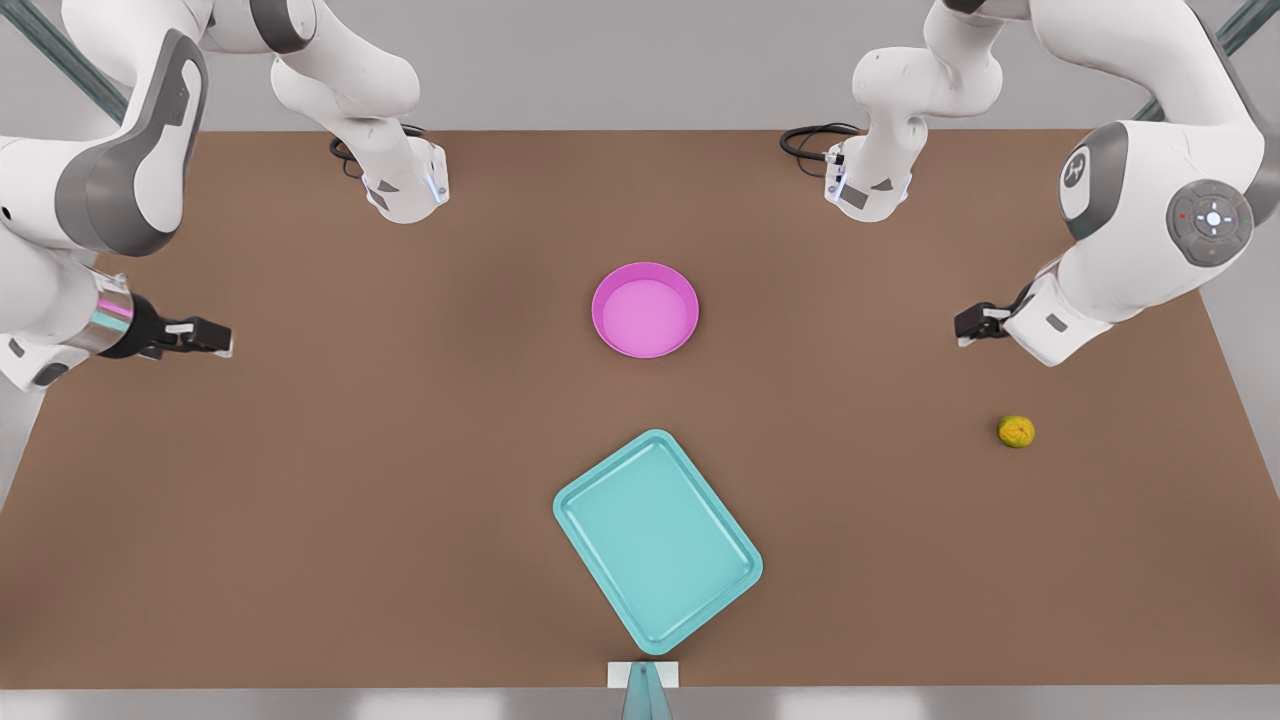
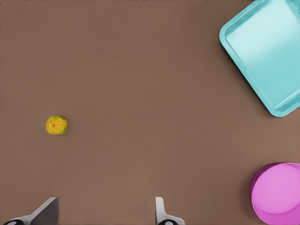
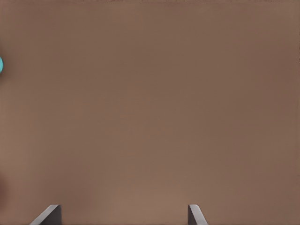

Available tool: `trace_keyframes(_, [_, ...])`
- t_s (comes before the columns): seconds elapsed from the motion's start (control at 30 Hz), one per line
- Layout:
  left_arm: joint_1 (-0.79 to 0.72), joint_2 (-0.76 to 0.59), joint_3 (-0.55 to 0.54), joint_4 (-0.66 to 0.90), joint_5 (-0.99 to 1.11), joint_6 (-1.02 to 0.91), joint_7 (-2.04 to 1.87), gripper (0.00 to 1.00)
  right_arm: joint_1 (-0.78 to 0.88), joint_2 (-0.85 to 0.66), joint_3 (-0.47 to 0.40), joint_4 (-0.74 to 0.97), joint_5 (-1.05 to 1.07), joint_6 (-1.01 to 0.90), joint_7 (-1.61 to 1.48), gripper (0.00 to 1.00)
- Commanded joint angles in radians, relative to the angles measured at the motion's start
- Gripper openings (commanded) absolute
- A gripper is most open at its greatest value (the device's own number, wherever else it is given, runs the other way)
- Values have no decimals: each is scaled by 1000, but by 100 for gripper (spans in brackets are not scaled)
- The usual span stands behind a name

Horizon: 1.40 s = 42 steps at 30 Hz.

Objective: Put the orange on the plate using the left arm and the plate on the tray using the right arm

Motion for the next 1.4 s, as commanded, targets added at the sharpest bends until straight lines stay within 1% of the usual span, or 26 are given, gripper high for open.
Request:
trace_keyframes(0.0, [1, -1, 0, 1, 1, 37, -45, 100, 0, -2, -1, 0, 0, 39, -46, 100])
trace_keyframes(0.07, [7, 9, 3, -1, -1, 43, -59, 100, 0, -5, -1, 0, 0, 39, -46, 100])
trace_keyframes(0.13, [36, 104, 41, -16, -5, 58, -55, 100, 0, -3, -1, 0, 0, 39, -47, 100])
trace_keyframes(0.17, [64, 135, 63, -113, -4, 167, -57, 100, 1, 5, -1, 3, -6, 39, -49, 100])
trace_keyframes(0.23, [125, 230, 83, -128, -12, 337, 16, 100, 6, 31, -1, 10, -6, 39, -52, 100])
trace_keyframes(0.27, [180, 291, 83, -130, -13, 428, 176, 100, 12, 49, -1, 10, -6, 39, -49, 100])
trace_keyframes(0.3, [218, 310, 83, -231, -13, 618, 314, 100, 12, 51, -1, 11, -6, 39, -49, 100])
trace_keyframes(0.37, [272, 381, 81, -253, -13, 753, 403, 100, 6, 51, -1, 10, -6, 40, -46, 100])
trace_keyframes(0.4, [287, 408, 81, -254, -13, 784, 417, 100, 2, 52, -1, 6, -6, 51, -46, 100])
trace_keyframes(0.43, [288, 411, 81, -288, -13, 816, 415, 100, 12, 52, -1, 10, -8, 54, -46, 100])
trace_keyframes(0.5, [289, 427, 81, -289, -13, 822, 419, 100, 14, 51, -1, 10, -8, 53, -44, 100])
trace_keyframes(0.6, [332, 454, 81, -291, -12, 811, 483, 100, 11, 52, -1, 4, -8, 51, -44, 100])
trace_keyframes(0.7, [330, 457, 81, -329, -12, 810, 483, 100, 9, 55, -1, 3, -6, 51, -43, 100])
trace_keyframes(0.93, [343, 502, 81, -332, -10, 776, 483, 100, 8, 61, -1, 3, -6, 51, -43, 100])
trace_keyframes(1.2, [346, 539, 81, -329, -12, 796, 472, 100, 5, 67, -1, 3, -2, 51, -43, 100])
trace_keyframes(1.23, [346, 539, 81, -329, -12, 801, 471, 85, 3, 67, -1, 3, -2, 51, -43, 100])
trace_keyframes(1.27, [346, 537, 81, -329, -12, 801, 471, 77, 5, 67, -1, 3, -2, 51, -43, 100])
trace_keyframes(1.37, [346, 539, 81, -329, -10, 801, 471, 77, 3, 67, -1, 3, -2, 51, -43, 100])
